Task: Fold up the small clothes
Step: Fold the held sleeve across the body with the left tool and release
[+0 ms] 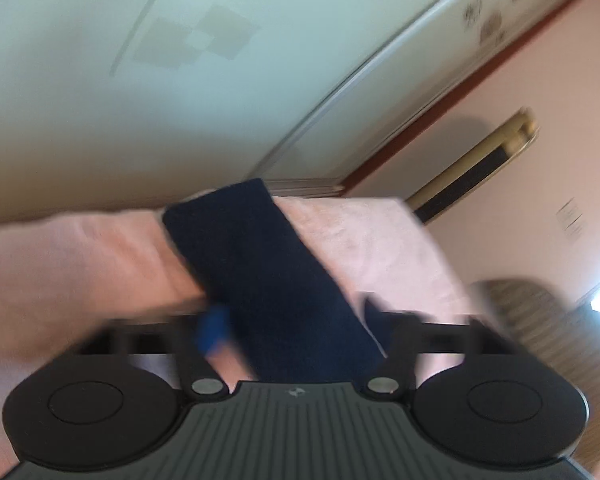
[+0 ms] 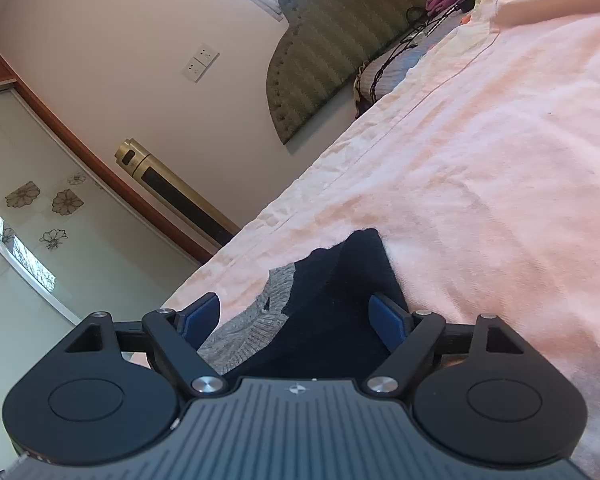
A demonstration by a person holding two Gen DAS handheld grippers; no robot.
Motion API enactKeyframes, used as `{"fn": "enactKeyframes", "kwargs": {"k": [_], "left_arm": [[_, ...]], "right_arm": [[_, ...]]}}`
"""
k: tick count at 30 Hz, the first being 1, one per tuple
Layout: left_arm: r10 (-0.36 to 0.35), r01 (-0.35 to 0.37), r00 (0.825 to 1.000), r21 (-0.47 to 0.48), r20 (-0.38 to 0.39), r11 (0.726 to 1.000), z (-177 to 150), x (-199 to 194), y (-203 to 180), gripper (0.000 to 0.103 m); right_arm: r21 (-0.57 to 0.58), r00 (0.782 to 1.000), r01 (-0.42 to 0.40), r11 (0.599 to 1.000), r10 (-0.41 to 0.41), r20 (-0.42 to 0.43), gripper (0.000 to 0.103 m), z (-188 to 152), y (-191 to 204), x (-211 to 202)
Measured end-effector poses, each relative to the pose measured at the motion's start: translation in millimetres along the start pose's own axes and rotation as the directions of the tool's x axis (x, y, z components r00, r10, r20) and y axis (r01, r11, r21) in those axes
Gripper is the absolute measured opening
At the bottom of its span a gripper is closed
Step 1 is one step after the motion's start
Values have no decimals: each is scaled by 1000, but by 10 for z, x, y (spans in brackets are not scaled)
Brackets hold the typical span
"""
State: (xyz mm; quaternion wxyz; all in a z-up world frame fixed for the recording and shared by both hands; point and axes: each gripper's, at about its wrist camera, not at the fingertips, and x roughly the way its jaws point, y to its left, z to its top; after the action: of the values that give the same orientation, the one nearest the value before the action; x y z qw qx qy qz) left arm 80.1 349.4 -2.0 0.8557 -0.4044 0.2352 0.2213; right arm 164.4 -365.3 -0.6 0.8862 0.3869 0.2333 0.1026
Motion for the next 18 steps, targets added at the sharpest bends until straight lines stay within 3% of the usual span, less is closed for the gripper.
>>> {"fn": "enactKeyframes", "kwargs": {"k": [1,5,6,8,10,13,15,17,18], "left_arm": [[29,-29,999,21,-16,999,-38,63,-27,6],[112,-128,989,179,96,975,-228,-105,-419,5],[92,-120,987,230,129,966,-287,-195,-580,5],[-17,-36,989,353,148,935,-491,-357,-1010,5],[-158,80,981,495,117,865,-882,-578,-1515,5],[-336,312,937,649,-92,694,-1684,-851,-2164,5],[-325,450,892,685,-314,573,-2286,-850,-2456,8],[-250,545,835,672,-490,502,-2771,-788,-2577,9],[-207,563,818,673,-537,479,-2949,-789,-2563,12]], "right_arm": [[2,1000,-3,1000,3,1,82,0,0,-2],[8,1000,-13,1000,13,4,83,-5,-3,-14],[9,1000,-15,1000,15,6,83,-5,-5,-17],[15,1000,-23,1000,23,9,84,-6,-16,-25],[20,999,-32,999,32,11,84,0,-24,-31],[29,999,-46,999,46,16,85,4,-43,-42],[31,999,-51,998,51,16,85,6,-53,-49],[32,998,-57,998,56,16,86,7,-54,-51],[34,998,-61,998,60,16,86,10,-60,-58]]}}
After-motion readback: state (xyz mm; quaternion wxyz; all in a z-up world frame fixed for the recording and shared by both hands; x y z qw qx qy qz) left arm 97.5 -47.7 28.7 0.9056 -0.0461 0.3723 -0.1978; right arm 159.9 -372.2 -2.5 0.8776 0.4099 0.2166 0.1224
